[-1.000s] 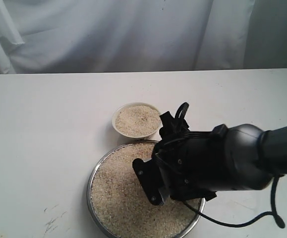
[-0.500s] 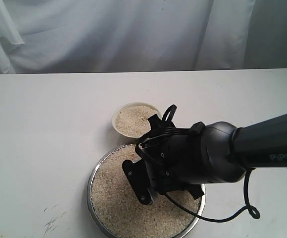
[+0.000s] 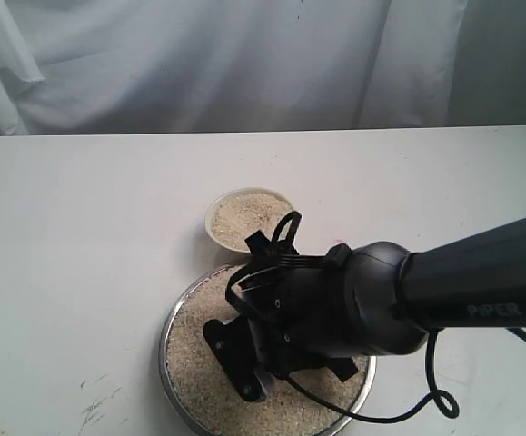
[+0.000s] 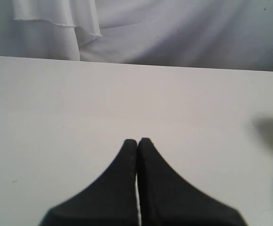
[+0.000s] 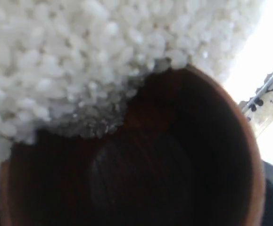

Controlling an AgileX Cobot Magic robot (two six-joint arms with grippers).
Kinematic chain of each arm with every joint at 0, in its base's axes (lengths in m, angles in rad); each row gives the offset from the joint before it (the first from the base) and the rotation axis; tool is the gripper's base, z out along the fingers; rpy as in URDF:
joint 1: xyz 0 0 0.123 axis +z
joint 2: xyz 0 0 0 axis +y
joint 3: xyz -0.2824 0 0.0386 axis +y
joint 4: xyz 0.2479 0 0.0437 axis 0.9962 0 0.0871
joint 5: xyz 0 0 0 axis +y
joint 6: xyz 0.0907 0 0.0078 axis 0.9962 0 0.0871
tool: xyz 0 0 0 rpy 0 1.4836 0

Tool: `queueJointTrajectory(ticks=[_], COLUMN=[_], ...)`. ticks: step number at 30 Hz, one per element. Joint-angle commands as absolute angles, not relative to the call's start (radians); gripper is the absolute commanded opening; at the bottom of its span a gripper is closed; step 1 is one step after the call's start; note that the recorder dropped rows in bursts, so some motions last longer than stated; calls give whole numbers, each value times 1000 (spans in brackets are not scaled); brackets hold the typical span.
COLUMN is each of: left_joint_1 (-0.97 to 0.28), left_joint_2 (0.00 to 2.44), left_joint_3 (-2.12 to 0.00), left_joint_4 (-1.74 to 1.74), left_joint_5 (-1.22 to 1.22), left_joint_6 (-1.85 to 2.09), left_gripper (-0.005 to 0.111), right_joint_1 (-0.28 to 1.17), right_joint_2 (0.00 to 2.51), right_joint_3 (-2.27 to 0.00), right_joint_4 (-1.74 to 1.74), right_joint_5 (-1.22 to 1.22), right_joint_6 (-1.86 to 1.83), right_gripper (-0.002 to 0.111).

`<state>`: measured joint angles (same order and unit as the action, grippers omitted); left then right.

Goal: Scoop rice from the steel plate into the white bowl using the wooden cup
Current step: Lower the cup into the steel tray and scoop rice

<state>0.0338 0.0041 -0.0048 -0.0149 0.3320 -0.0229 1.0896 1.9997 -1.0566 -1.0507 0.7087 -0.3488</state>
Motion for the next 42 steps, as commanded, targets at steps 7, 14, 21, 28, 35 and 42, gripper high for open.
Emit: queueJointTrajectory(ticks=[7, 14, 21, 28, 35, 42], left_joint_1=[36, 36, 36, 36, 36, 36], left_joint_2=[0, 0, 0, 0, 0, 0], left_joint_3=[0, 0, 0, 0, 0, 0], left_joint_4=[-14, -14, -14, -14, -14, -14], left_joint_5=[319, 319, 319, 319, 319, 319], left_joint_6=[-24, -24, -24, -24, -24, -24], left_gripper=[0, 0, 0, 0, 0, 0], right_joint_1=[1098, 1083, 1083, 1085, 1097, 1095], right_joint_2=[2038, 2038, 2038, 2036, 2036, 2036], right_joint_3=[-1089, -1116, -1116, -1116, -1116, -1116], right_joint_4=[-722, -584, -645, -693, -502, -270], right_joint_5=[502, 494, 577, 626, 669, 660], right_joint_6=[-456, -548, -566, -646, -867, -999], right_gripper=[0, 0, 0, 0, 0, 0])
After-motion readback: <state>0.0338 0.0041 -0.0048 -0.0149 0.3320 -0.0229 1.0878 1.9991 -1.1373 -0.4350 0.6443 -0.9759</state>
